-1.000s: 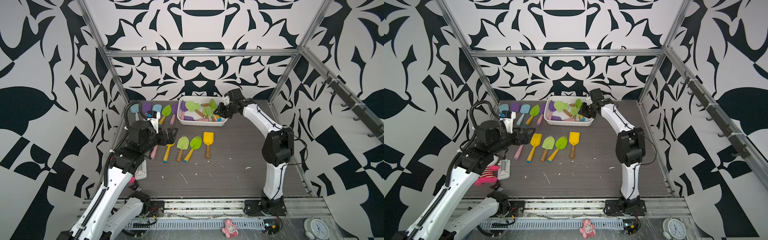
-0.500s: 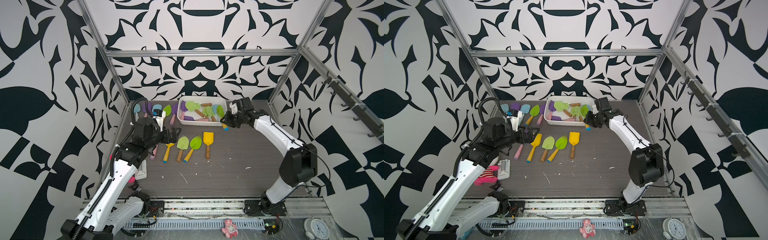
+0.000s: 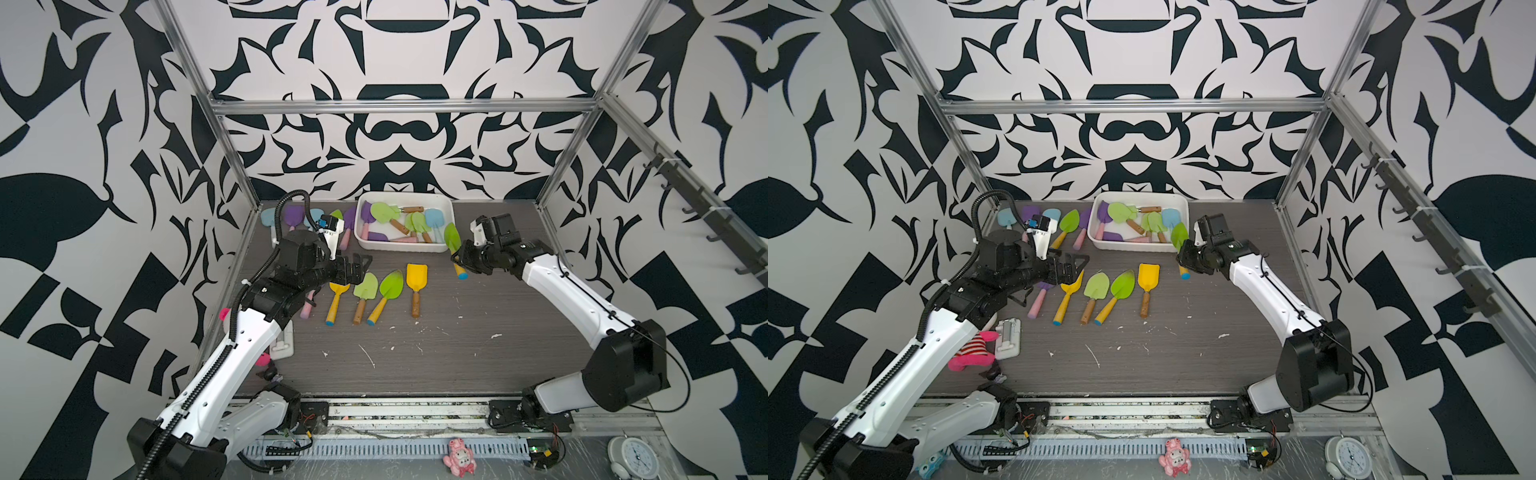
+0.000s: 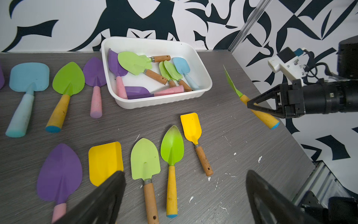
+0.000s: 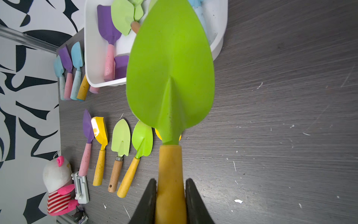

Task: Take the shovel out of the storage box
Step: Pick up the shovel from the storage box, then place the shovel at the center of the board.

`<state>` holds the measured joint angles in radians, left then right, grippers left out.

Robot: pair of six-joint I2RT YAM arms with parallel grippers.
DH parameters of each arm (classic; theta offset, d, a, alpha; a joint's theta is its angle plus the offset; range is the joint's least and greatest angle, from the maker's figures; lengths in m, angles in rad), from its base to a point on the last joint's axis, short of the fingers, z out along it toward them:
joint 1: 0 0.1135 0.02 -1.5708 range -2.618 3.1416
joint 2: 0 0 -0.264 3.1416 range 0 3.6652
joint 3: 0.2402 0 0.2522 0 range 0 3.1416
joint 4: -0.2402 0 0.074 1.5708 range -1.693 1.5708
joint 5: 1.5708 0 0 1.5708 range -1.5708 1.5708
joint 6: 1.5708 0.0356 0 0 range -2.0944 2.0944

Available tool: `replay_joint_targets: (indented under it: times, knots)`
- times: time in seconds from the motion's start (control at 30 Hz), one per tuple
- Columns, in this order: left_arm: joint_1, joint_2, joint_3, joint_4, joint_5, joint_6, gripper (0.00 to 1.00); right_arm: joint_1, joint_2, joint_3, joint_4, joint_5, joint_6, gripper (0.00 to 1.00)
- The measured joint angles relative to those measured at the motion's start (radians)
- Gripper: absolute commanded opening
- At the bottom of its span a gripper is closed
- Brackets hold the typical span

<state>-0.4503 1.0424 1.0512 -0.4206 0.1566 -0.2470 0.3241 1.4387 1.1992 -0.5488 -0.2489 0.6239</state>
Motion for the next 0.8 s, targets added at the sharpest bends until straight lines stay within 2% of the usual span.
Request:
replay_joint_targets:
  times: [0.47,0.8]
  knots:
    - [-0.037,0.032,0.007,0.012,-0.022,0.013,0.99,0.026,-0.11,-0.166,0.005,0.037,0.031,0.0]
    - [-0.037,0.041,0.032,0.016,-0.034,0.021,0.99,0.052,-0.117,-0.232,0.01,0.074,0.05,0.0]
